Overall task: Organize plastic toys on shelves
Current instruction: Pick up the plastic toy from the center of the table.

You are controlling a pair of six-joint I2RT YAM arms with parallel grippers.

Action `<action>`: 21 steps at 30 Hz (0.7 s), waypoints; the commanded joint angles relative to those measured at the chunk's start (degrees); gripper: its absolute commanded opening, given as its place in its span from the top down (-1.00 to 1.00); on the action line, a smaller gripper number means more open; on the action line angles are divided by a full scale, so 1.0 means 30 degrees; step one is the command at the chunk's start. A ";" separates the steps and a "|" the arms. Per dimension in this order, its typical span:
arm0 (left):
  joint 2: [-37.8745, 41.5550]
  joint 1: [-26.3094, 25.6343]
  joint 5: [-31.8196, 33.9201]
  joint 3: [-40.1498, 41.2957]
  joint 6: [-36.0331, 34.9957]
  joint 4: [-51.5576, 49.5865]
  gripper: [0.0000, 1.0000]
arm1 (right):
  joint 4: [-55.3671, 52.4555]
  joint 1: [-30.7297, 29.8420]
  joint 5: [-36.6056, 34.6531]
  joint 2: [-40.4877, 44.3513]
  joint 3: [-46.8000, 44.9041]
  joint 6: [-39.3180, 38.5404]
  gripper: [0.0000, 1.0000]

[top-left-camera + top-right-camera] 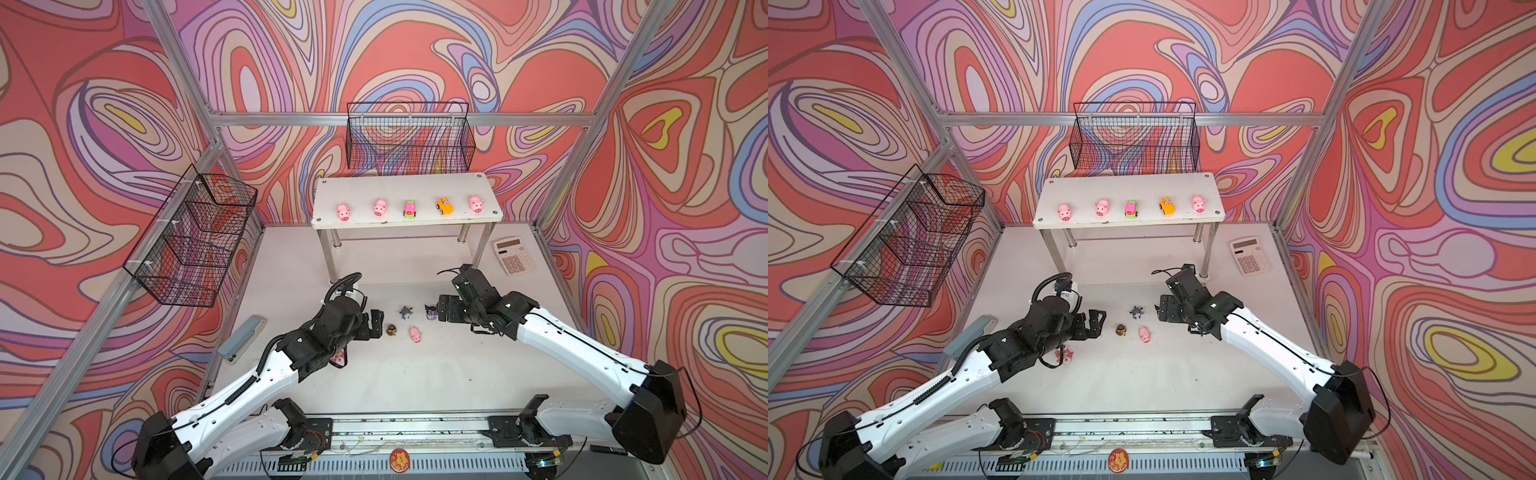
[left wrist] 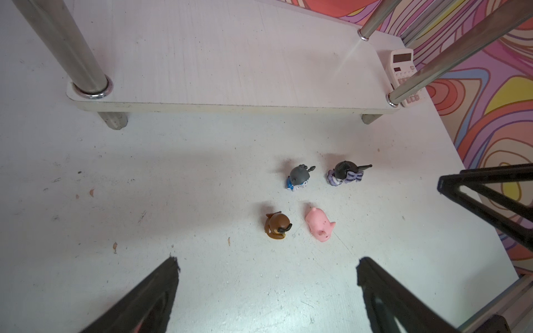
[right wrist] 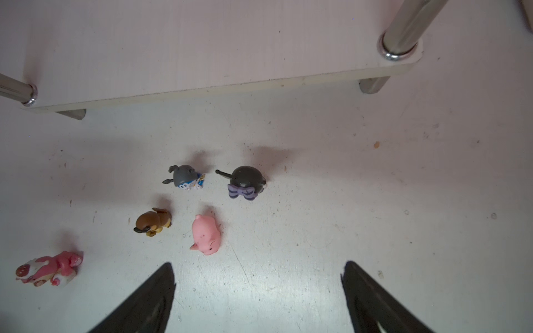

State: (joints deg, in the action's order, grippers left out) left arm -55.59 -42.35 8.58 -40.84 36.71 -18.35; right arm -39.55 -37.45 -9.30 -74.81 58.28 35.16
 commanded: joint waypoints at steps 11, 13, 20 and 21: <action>-0.0641 -0.0745 0.0845 0.0890 -0.0279 0.0961 -1.00 | 0.1145 0.0091 0.0845 -0.3321 0.1497 0.0706 -0.90; -0.0688 -0.0764 0.0801 0.0963 -0.0310 0.0954 -1.00 | 0.1019 0.0091 0.0769 -0.3733 0.1729 0.0728 -0.90; -0.0439 -0.0796 0.0801 0.1045 -0.0386 0.0975 -1.00 | 0.0496 0.0150 0.0691 -0.5315 0.2868 0.0722 -0.89; -0.0373 -0.0796 0.0780 0.1045 -0.0396 0.0955 -1.00 | 0.0373 0.0139 0.0655 -0.5535 0.3042 0.0722 -0.89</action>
State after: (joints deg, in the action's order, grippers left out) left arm -57.47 -44.34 10.11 -38.30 36.03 -16.43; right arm -37.21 -37.28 -6.94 -89.78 65.41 36.97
